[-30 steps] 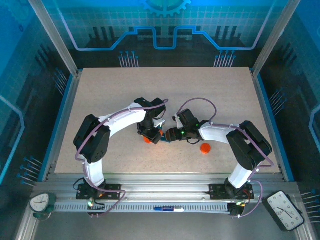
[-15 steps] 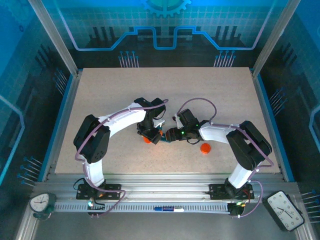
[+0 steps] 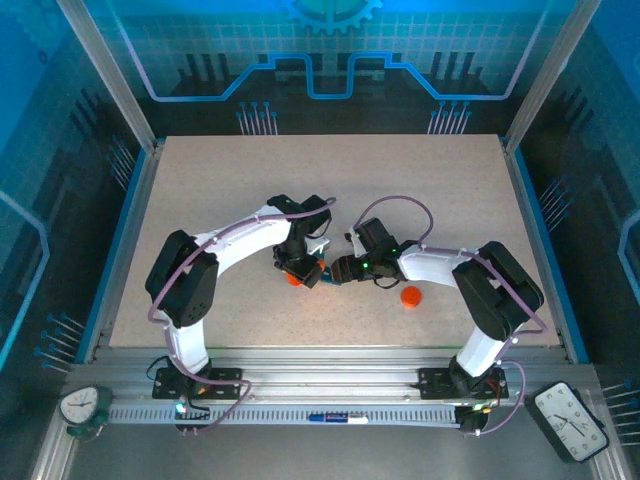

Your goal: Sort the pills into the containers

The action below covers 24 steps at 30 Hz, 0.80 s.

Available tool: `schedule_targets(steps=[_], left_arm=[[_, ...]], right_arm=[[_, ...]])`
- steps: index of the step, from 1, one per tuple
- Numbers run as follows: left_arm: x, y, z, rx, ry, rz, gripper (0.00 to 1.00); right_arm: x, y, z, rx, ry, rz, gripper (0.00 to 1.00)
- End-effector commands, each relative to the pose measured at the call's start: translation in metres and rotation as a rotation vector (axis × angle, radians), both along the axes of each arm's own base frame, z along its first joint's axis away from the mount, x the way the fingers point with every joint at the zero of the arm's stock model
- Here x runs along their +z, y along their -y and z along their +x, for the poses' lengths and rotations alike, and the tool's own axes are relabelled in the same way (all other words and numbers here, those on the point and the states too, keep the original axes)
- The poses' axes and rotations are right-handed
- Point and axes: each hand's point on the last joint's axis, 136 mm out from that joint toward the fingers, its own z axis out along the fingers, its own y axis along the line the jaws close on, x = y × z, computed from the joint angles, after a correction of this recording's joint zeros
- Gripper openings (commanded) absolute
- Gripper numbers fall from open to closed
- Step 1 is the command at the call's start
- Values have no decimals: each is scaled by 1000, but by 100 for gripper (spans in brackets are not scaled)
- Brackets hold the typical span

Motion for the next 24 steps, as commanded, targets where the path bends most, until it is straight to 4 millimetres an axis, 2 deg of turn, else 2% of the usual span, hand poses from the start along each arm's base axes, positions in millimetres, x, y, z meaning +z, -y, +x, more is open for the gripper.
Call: schedule_targets(steps=[1,24], left_arm=[[15,-4,-2,0,11,-11,0],[-4,-8,-5,-31,-44,39,0]], right_arm=[[-44,17,-32,5,-139,-95,66],[-46,17,-32,5,-144,-96,66]])
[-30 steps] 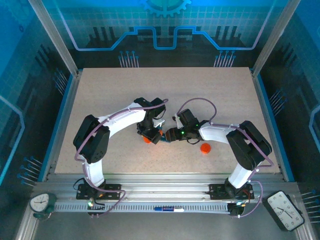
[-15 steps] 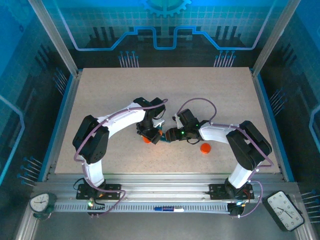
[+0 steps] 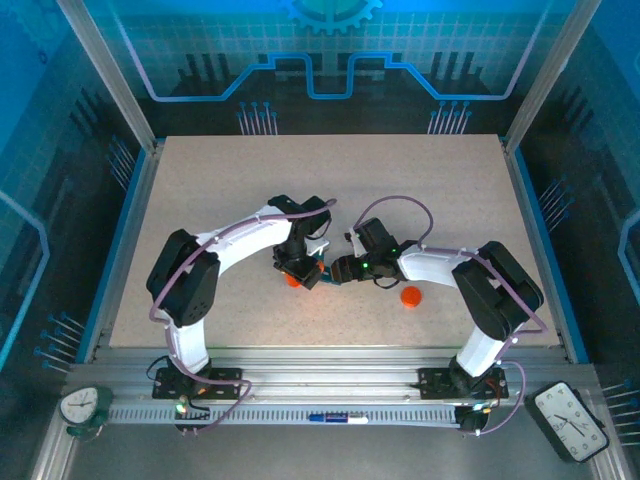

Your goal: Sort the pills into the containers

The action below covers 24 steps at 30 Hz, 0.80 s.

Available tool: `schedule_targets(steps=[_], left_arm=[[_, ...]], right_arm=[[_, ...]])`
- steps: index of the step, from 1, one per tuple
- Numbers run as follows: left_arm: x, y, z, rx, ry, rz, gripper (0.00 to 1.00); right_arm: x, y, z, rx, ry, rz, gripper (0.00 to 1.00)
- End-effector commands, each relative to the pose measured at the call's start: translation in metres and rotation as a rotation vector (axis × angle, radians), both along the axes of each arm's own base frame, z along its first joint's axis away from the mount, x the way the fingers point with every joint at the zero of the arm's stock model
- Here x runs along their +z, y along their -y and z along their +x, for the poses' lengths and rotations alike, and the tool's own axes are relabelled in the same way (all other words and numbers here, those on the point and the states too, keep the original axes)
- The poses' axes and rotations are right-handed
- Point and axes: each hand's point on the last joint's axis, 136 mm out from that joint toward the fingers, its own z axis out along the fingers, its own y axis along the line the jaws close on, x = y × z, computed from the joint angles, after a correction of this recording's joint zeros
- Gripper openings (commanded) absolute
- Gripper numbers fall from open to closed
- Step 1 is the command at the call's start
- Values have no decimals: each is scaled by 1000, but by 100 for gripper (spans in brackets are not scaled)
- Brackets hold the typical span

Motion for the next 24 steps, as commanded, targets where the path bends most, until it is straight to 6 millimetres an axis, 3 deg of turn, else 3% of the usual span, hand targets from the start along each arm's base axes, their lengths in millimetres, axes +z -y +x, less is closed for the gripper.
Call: schedule_targets(steps=[1,24], left_arm=[[-1,-5,-2,-10,-26,25,0],[-4,-2,-4,14,-11,-14,0]], right_arm=[[-46,17,-33,5,-145,-98,66],[-51,16,-34,-5,-172,-96,66]])
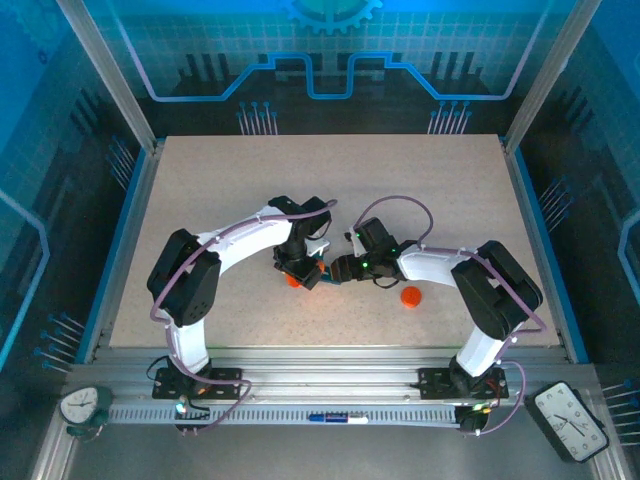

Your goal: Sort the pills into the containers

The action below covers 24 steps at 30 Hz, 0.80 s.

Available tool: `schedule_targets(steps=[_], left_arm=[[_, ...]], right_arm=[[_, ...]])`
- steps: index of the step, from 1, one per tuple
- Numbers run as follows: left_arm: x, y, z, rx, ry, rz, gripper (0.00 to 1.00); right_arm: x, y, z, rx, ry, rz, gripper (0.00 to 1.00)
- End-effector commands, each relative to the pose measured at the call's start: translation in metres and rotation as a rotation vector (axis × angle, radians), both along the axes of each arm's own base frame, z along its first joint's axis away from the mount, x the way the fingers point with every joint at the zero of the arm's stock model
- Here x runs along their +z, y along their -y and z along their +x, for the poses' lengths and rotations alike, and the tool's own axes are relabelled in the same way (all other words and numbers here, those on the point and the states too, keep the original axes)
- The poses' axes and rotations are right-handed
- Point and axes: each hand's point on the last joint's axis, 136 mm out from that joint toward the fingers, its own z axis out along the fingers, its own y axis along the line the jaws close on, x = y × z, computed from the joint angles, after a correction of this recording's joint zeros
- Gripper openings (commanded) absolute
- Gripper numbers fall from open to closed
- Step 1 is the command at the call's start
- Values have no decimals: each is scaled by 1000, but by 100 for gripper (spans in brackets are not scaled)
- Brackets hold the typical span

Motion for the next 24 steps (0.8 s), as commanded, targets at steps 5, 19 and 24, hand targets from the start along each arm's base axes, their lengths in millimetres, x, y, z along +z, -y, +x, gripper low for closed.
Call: schedule_targets(steps=[5,19,24], left_arm=[[-1,-3,-6,9,-16,-7,0],[10,-3,-2,5,12,-18,0],[14,-2,-1,5,19,-24,0]], right_arm=[[-51,18,-36,2,-164,-103,66],[-53,21,-37,2,-166,-114,66],[-54,22,-38,1,-168,-120,66]])
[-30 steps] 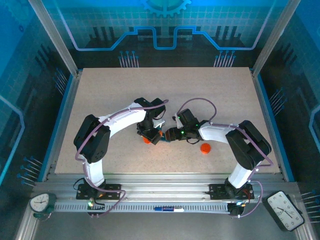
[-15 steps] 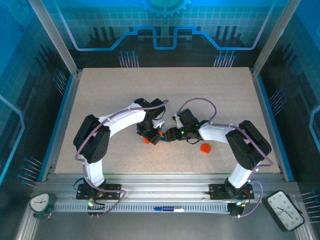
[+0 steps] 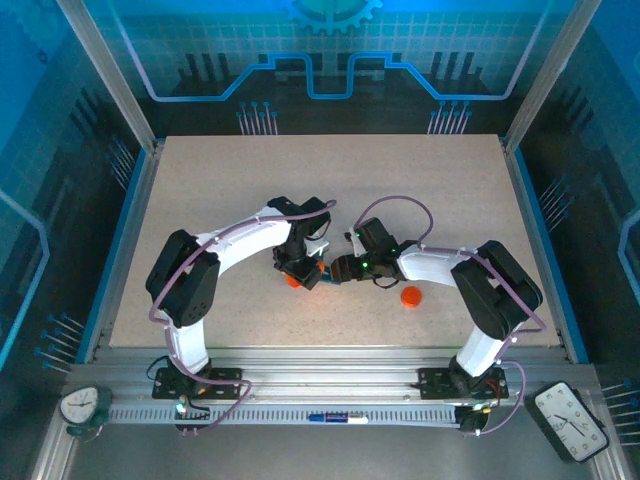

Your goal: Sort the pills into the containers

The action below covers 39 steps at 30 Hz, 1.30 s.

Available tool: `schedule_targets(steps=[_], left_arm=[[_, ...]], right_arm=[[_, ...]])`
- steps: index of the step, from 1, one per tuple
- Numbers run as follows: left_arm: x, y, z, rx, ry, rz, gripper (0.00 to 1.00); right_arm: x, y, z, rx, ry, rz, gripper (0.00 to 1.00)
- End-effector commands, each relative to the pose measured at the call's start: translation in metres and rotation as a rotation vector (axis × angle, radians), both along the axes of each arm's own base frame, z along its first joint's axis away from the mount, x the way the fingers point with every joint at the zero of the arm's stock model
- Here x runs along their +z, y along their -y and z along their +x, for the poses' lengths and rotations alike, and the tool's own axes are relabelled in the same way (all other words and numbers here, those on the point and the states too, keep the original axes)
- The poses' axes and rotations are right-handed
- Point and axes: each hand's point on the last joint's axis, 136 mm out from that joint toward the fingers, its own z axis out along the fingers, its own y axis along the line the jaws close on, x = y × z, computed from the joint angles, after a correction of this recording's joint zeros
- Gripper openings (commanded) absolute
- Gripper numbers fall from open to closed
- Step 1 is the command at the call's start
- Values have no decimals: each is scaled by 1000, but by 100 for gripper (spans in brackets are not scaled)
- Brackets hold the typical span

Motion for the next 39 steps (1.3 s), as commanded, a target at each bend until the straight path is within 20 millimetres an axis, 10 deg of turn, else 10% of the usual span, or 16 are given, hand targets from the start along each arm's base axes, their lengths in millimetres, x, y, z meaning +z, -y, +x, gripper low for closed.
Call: schedule_targets(steps=[1,39], left_arm=[[16,-2,-1,3,13,-18,0],[4,-8,0,-23,-20,45,0]], right_arm=[[-54,22,-38,2,-169,-122,66],[-57,22,-39,3,-174,-116,66]])
